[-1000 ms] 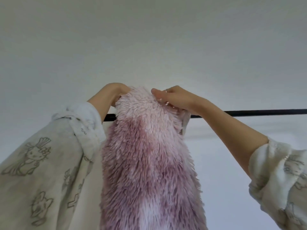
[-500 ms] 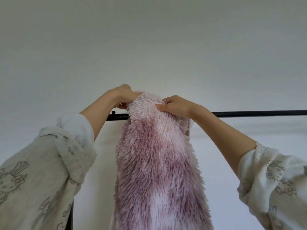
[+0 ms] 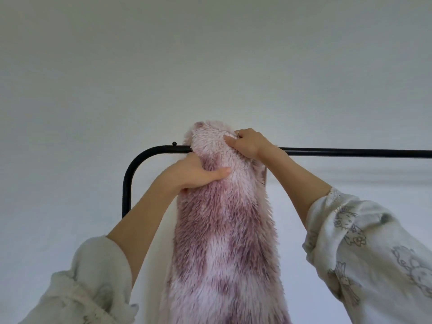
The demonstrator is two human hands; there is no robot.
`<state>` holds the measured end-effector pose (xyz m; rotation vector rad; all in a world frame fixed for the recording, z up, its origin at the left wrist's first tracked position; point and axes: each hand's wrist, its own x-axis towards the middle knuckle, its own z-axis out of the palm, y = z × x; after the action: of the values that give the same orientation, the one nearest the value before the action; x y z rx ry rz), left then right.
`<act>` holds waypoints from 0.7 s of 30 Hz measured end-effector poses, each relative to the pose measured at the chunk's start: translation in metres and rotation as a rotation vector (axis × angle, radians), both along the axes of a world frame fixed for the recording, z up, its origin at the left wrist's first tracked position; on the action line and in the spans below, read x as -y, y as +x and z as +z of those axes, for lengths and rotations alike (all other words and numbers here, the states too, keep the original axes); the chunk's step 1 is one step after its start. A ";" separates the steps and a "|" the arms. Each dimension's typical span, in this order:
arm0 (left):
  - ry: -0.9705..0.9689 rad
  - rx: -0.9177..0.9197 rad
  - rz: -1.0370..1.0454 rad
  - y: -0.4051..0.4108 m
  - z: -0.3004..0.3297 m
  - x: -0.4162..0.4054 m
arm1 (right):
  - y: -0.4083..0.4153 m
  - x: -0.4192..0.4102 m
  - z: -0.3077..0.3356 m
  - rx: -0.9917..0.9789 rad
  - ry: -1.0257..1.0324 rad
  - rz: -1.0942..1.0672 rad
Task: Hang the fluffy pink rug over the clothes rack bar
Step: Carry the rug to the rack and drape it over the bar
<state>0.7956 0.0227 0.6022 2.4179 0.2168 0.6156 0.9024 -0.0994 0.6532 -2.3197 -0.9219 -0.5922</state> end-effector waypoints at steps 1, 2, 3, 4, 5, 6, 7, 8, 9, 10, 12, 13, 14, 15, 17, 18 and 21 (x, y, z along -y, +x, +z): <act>-0.019 -0.032 0.015 0.006 -0.010 0.002 | -0.001 0.000 -0.001 0.007 0.006 0.000; -0.037 -0.037 0.039 0.012 -0.021 0.003 | -0.001 0.000 -0.002 0.014 0.009 0.002; -0.056 -0.020 0.063 0.017 -0.032 0.004 | -0.003 0.001 -0.003 0.011 0.010 0.003; -0.097 0.007 0.083 0.022 -0.040 0.003 | -0.004 0.000 -0.004 0.005 0.010 0.000; -0.162 0.027 0.099 0.024 -0.047 0.004 | -0.005 0.000 -0.004 0.001 0.011 -0.007; -0.227 0.054 0.104 0.026 -0.051 0.004 | -0.006 0.000 -0.004 -0.004 0.009 -0.020; -0.291 0.077 0.106 0.027 -0.055 0.005 | -0.006 -0.001 -0.004 -0.011 0.008 -0.024; -0.334 0.107 0.099 0.028 -0.056 0.005 | -0.005 -0.002 -0.003 -0.009 0.011 -0.021; -0.359 0.144 0.088 0.029 -0.055 0.005 | -0.005 -0.003 -0.004 -0.001 0.010 -0.020; -0.366 0.180 0.078 0.030 -0.054 0.004 | -0.004 -0.004 -0.005 0.008 0.004 -0.023; -0.363 0.206 0.089 0.031 -0.050 0.003 | -0.004 -0.001 -0.007 0.039 -0.010 -0.025; -0.367 0.207 0.086 0.032 -0.048 0.003 | -0.005 0.002 -0.007 0.058 -0.007 -0.014; -0.375 0.204 0.074 0.032 -0.047 0.004 | -0.005 0.007 -0.009 0.074 0.001 0.010; -0.388 0.215 0.064 0.032 -0.046 0.005 | -0.008 0.013 -0.010 0.088 0.008 0.040; -0.430 0.248 0.031 0.029 -0.040 0.007 | -0.012 0.024 -0.013 0.119 0.066 0.084; -0.447 0.266 0.011 0.027 -0.036 0.007 | -0.014 0.030 -0.016 0.139 0.132 0.101; -0.449 0.314 -0.065 0.021 -0.018 0.010 | -0.017 0.045 -0.030 0.279 0.412 0.064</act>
<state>0.8162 0.0126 0.5844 1.8646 0.1268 0.8103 0.8858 -0.1448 0.6228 -1.8633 -0.8941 -0.9950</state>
